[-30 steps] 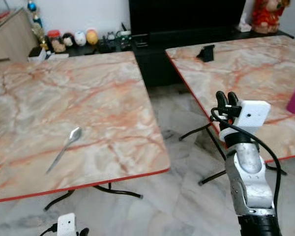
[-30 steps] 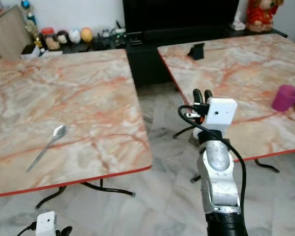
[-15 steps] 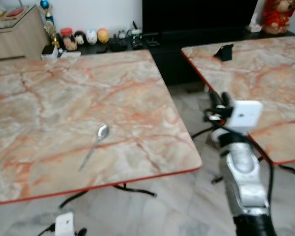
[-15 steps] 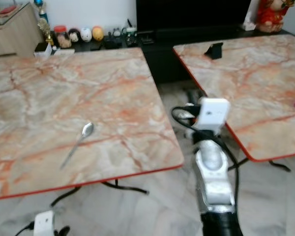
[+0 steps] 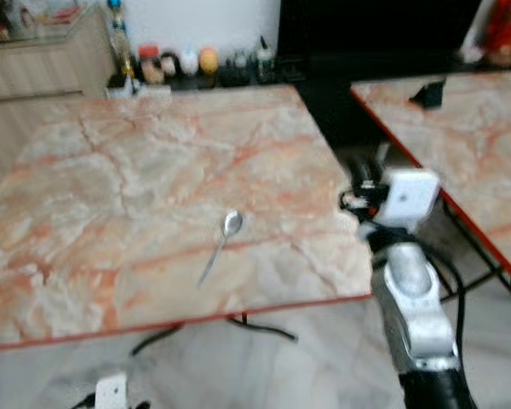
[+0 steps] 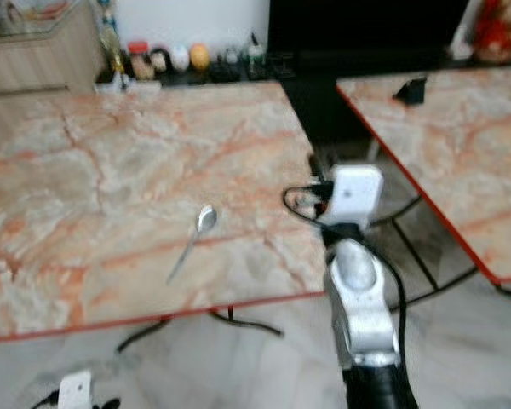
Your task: Setting the table
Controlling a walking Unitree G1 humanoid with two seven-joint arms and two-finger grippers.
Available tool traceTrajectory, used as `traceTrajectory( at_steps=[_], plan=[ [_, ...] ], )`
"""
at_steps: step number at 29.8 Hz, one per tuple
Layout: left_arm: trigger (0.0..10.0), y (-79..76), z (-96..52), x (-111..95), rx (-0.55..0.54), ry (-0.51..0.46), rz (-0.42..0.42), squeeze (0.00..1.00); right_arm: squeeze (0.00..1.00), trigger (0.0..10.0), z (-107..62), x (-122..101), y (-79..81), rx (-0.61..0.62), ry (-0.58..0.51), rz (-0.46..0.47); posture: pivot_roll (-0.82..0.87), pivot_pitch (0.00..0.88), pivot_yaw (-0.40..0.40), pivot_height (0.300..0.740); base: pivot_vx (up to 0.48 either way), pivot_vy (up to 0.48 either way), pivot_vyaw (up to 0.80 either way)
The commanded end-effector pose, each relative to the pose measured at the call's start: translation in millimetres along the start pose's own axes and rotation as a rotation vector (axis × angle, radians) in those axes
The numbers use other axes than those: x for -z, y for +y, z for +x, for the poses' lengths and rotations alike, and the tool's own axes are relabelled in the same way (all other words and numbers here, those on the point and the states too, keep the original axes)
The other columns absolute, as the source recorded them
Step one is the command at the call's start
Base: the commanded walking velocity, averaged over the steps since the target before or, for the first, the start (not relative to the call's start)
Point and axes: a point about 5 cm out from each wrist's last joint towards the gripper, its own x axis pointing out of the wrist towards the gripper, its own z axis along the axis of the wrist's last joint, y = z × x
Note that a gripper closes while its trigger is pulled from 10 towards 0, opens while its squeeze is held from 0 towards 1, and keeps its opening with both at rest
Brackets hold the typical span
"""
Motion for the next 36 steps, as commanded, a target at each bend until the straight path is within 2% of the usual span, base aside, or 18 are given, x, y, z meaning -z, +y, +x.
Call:
traceTrajectory(
  at_steps=[1, 16, 28, 36],
  plan=[
    [10.0, 1.5, -2.8, 10, -0.008, 0.034, -0.002, 0.00, 0.00, 10.0, -0.6, 0, -4.4, 0.012, 0.003, -0.007, -0.13, 0.000, 0.037, 0.740, 0.000, 0.289, 0.69],
    [10.0, 4.7, -3.6, 11, -0.011, 0.036, -0.001, 0.00, 0.00, 10.0, -4.1, 3, -1.4, 0.013, 0.017, 0.011, -0.13, 0.000, 0.036, 0.740, 0.000, 0.288, 0.08],
    [10.0, 4.8, -0.9, 3, -0.011, 0.028, 0.001, 0.00, 0.00, 10.0, -7.0, 7, -1.9, 0.027, 0.043, 0.013, -0.13, 0.000, 0.036, 0.740, 0.000, 0.288, 0.00],
    [10.0, 5.2, -1.4, 4, -0.011, 0.029, 0.017, 0.00, 0.00, 10.0, -6.1, 16, -8.7, 0.067, 0.093, 0.025, -0.12, 0.000, 0.033, 0.740, 0.000, 0.000, 0.00]
  ],
)
